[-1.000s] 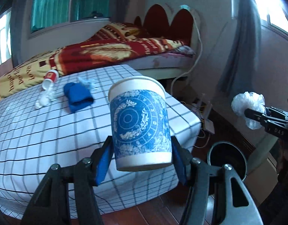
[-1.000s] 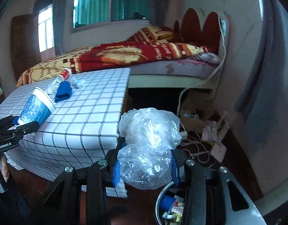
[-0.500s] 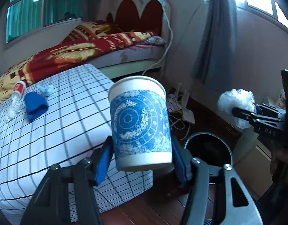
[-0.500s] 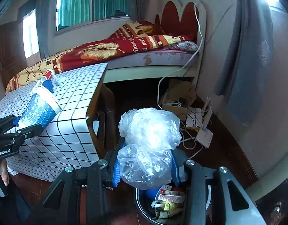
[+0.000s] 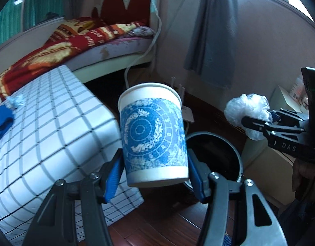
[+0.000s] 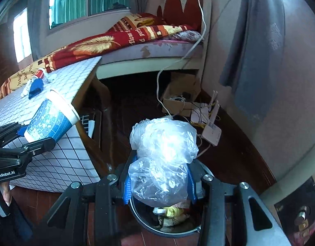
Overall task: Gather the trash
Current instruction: 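Carry the paper cup and plastic bag over the bin and release both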
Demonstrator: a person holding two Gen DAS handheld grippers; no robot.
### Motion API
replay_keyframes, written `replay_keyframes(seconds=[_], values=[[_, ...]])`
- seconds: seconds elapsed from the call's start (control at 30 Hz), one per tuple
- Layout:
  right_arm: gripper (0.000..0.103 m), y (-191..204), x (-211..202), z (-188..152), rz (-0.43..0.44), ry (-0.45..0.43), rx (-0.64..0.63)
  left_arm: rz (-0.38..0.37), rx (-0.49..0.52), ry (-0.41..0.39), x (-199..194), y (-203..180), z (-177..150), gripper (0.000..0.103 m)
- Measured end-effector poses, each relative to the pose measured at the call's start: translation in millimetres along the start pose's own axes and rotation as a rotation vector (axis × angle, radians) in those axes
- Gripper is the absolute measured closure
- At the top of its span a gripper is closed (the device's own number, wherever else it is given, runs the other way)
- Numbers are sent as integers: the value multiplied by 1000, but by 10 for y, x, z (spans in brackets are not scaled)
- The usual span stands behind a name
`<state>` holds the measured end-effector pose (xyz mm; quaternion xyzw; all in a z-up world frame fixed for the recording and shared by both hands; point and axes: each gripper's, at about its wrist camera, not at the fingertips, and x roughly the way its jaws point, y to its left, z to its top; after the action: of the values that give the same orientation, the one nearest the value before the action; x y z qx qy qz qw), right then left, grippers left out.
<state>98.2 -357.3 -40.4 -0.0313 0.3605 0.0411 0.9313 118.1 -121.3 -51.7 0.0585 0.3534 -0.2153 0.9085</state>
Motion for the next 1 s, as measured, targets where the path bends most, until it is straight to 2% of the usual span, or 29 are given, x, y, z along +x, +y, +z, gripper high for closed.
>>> replay_keyframes(seconds=[0.3, 0.63, 0.93, 1.0], values=[[59, -297, 89, -341, -43, 72, 26, -91, 67, 73, 306, -440, -106, 43], [59, -594, 362, -653, -45, 157, 42, -164, 125, 168, 717, -838, -201, 43], [59, -642, 712, -762, -10, 210, 15, -202, 126, 231, 1076, -906, -227, 43], [59, -651, 810, -768, 4, 221, 14, -245, 111, 261, 1168, -910, -240, 42]])
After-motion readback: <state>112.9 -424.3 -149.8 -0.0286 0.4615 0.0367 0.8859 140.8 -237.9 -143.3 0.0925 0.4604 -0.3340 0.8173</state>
